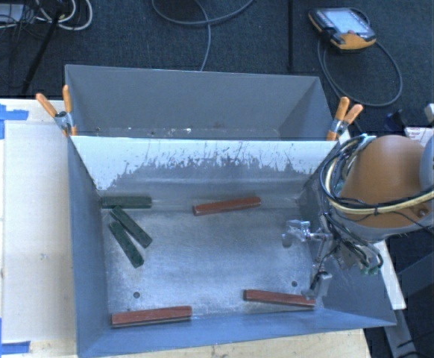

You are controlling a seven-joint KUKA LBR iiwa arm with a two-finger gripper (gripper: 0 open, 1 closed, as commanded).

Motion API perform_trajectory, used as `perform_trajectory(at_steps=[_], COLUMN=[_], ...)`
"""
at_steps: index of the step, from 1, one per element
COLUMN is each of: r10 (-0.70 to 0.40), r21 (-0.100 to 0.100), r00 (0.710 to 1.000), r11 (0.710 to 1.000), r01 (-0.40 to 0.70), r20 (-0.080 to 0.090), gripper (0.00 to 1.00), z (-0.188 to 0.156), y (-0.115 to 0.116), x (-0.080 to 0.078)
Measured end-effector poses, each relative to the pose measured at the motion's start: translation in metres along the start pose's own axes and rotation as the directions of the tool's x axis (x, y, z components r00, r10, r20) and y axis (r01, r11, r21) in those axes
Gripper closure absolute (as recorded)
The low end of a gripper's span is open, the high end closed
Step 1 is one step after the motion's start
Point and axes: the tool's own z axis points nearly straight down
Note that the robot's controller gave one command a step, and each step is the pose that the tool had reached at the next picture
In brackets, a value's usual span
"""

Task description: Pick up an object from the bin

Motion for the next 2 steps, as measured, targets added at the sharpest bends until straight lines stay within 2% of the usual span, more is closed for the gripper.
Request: perform_trajectory(at_steps=[1,2], r10=[0.019,-0.003], r21=[0.001,0.004], r00=[1.000,1.000], r11=[1.000,1.000], r01=[-0.019,0.002], r20=[0.004,0.012], gripper=[0.00,0.00], z=[0.025,0.074], y=[-0.002,0.036], x=[0.008,0.013])
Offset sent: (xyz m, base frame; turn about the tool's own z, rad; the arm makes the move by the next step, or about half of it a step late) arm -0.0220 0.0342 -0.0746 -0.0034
